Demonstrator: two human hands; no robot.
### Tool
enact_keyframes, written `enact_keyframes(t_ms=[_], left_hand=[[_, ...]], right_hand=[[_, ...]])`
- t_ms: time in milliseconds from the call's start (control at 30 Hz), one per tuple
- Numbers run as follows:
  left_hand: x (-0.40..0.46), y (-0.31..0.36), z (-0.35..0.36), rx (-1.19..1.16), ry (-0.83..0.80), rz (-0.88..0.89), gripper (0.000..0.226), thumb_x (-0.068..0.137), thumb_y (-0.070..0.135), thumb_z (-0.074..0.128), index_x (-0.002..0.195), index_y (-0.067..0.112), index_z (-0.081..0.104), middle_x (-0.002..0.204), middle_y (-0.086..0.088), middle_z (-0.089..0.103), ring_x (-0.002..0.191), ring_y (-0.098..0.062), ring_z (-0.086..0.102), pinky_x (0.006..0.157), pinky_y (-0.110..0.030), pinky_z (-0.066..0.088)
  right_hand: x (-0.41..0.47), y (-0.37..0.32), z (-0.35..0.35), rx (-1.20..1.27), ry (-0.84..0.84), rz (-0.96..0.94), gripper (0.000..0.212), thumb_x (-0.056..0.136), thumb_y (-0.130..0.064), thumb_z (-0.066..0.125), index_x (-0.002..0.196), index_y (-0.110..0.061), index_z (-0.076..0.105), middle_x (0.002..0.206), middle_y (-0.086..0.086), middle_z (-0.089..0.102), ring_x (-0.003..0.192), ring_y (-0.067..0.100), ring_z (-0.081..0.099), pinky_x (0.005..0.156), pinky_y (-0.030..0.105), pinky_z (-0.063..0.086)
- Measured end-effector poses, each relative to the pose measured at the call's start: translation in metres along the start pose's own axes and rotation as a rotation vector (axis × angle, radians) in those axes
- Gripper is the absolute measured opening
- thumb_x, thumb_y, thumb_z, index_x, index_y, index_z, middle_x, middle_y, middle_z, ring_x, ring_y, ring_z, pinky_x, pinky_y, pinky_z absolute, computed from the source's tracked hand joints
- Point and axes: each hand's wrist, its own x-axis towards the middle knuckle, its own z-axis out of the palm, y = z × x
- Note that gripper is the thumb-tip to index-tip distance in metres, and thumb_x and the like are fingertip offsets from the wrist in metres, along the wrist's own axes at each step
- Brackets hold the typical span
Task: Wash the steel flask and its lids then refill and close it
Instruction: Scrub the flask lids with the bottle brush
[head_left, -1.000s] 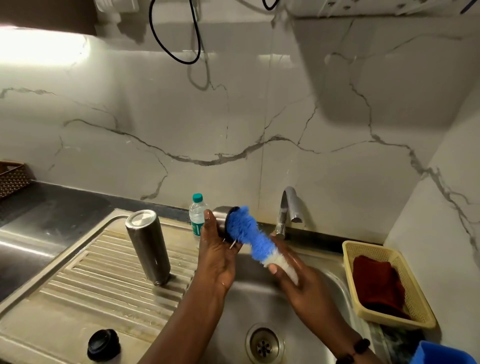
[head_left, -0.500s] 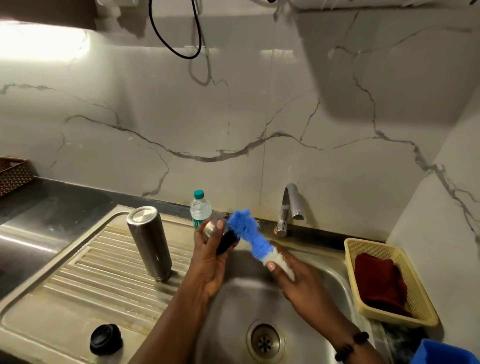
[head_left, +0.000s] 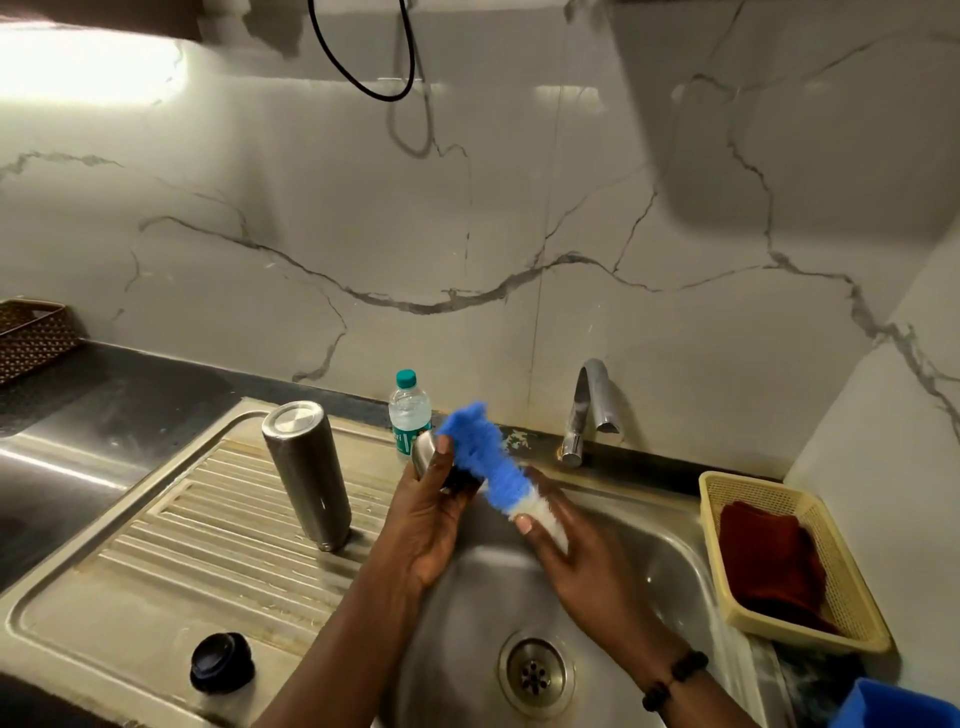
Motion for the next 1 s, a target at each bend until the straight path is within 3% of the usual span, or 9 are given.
enact_keyframes(t_ms=[100, 200, 333, 500, 600, 733, 833, 900, 1000], left_hand=[[0.001, 0.003, -0.003, 0.041, 0.008, -0.018, 0.082, 0.067, 0.017, 0.084, 0.139, 0.006, 0.048, 0.133, -0.022, 0.061, 0.121, -0.036, 0.061, 0.088, -0.038, 0.060], [0.003, 0.005, -0.004, 0.044, -0.005, 0.008, 0.098, 0.058, 0.033, 0.095, 0.139, 0.007, 0.047, 0.131, -0.024, 0.062, 0.116, -0.037, 0.065, 0.083, -0.037, 0.061], [0.004, 0.003, -0.003, -0.086, 0.012, -0.015, 0.073, 0.085, 0.034, 0.067, 0.147, 0.009, 0.039, 0.139, -0.029, 0.053, 0.115, -0.038, 0.062, 0.077, -0.038, 0.062], [0.005, 0.003, 0.005, 0.047, -0.058, -0.010, 0.109, 0.039, 0.047, 0.099, 0.132, 0.015, 0.054, 0.129, -0.018, 0.065, 0.114, -0.031, 0.067, 0.078, -0.035, 0.061], [0.006, 0.000, 0.000, 0.013, -0.048, 0.001, 0.109, 0.034, 0.045, 0.100, 0.129, 0.014, 0.058, 0.131, -0.017, 0.063, 0.115, -0.030, 0.065, 0.081, -0.037, 0.062], [0.005, -0.003, -0.006, 0.030, -0.092, -0.052, 0.104, 0.031, 0.041, 0.102, 0.123, 0.011, 0.063, 0.126, -0.016, 0.067, 0.114, -0.030, 0.065, 0.086, -0.035, 0.061], [0.002, -0.005, -0.010, 0.058, -0.103, -0.066, 0.076, 0.056, 0.032, 0.093, 0.123, 0.012, 0.062, 0.121, -0.015, 0.070, 0.106, -0.025, 0.071, 0.083, -0.031, 0.061], [0.001, -0.006, -0.009, 0.050, -0.103, -0.065, 0.046, 0.074, 0.022, 0.068, 0.120, 0.014, 0.062, 0.112, -0.012, 0.073, 0.092, -0.021, 0.075, 0.071, -0.029, 0.062], [0.003, -0.007, -0.010, 0.095, -0.075, -0.051, 0.048, 0.078, 0.018, 0.061, 0.126, 0.016, 0.060, 0.117, -0.010, 0.072, 0.095, -0.023, 0.074, 0.068, -0.029, 0.061]], right_hand=[[0.002, 0.007, 0.003, 0.041, 0.024, 0.072, 0.047, 0.098, -0.037, 0.052, 0.143, -0.038, 0.041, 0.121, -0.021, 0.058, 0.103, -0.013, 0.055, 0.074, -0.007, 0.036], [0.001, 0.008, 0.002, 0.095, 0.081, 0.067, 0.045, 0.097, -0.035, 0.055, 0.138, -0.046, 0.040, 0.117, -0.032, 0.055, 0.099, -0.030, 0.048, 0.077, -0.008, 0.036], [0.001, 0.004, 0.003, 0.092, 0.068, 0.073, 0.046, 0.097, -0.033, 0.055, 0.137, -0.048, 0.037, 0.113, -0.032, 0.055, 0.098, -0.024, 0.053, 0.073, -0.008, 0.034], [-0.002, 0.004, 0.003, 0.092, 0.051, 0.037, 0.046, 0.097, -0.030, 0.055, 0.137, -0.044, 0.037, 0.122, -0.029, 0.052, 0.099, -0.037, 0.041, 0.077, -0.009, 0.032], [0.003, 0.007, 0.003, 0.114, 0.105, 0.068, 0.047, 0.097, -0.031, 0.056, 0.140, -0.041, 0.040, 0.118, -0.025, 0.057, 0.094, -0.036, 0.044, 0.074, -0.007, 0.035], [0.002, 0.004, 0.003, 0.117, 0.080, 0.082, 0.044, 0.096, -0.036, 0.055, 0.126, -0.059, 0.033, 0.111, -0.031, 0.055, 0.092, -0.031, 0.049, 0.075, -0.007, 0.037], [0.002, 0.004, 0.003, 0.128, 0.073, 0.061, 0.045, 0.096, -0.035, 0.056, 0.124, -0.060, 0.033, 0.112, -0.038, 0.050, 0.095, -0.036, 0.044, 0.076, -0.009, 0.033], [0.000, 0.003, 0.001, 0.131, 0.059, 0.043, 0.045, 0.096, -0.034, 0.056, 0.125, -0.059, 0.033, 0.112, -0.041, 0.047, 0.096, -0.037, 0.042, 0.076, -0.010, 0.032], [-0.006, 0.007, -0.001, 0.129, 0.064, 0.015, 0.048, 0.092, -0.039, 0.057, 0.133, -0.056, 0.038, 0.117, -0.044, 0.052, 0.105, -0.030, 0.046, 0.081, -0.006, 0.036]])
